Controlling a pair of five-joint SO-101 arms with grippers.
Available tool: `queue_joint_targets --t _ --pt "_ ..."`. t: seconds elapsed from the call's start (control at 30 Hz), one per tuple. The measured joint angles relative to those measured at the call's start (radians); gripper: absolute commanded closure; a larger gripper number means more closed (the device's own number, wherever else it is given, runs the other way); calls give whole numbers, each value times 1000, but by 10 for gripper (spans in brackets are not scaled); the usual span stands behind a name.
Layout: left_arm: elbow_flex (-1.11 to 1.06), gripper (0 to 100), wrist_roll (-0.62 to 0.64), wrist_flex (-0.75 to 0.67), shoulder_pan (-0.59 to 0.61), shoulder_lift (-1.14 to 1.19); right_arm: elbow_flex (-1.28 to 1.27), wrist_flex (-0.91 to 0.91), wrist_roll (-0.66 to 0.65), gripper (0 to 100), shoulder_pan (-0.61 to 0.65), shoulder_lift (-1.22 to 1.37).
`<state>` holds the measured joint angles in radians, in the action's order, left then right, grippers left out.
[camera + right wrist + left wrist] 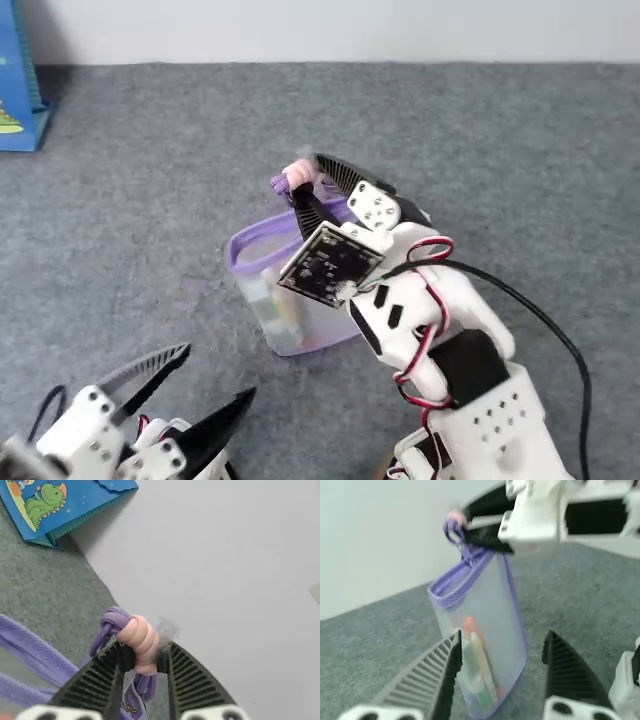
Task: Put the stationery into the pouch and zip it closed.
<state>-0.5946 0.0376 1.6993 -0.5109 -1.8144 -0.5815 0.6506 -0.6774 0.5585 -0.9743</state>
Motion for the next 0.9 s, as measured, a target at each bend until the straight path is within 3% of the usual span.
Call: queue_joint_targets --t 0.67,0.9 --pt "-345 754 0 -290 0 2 69 319 0 991 115 -143" --pt "-384 754 0 -414 124 3 69 354 0 991 118 -219"
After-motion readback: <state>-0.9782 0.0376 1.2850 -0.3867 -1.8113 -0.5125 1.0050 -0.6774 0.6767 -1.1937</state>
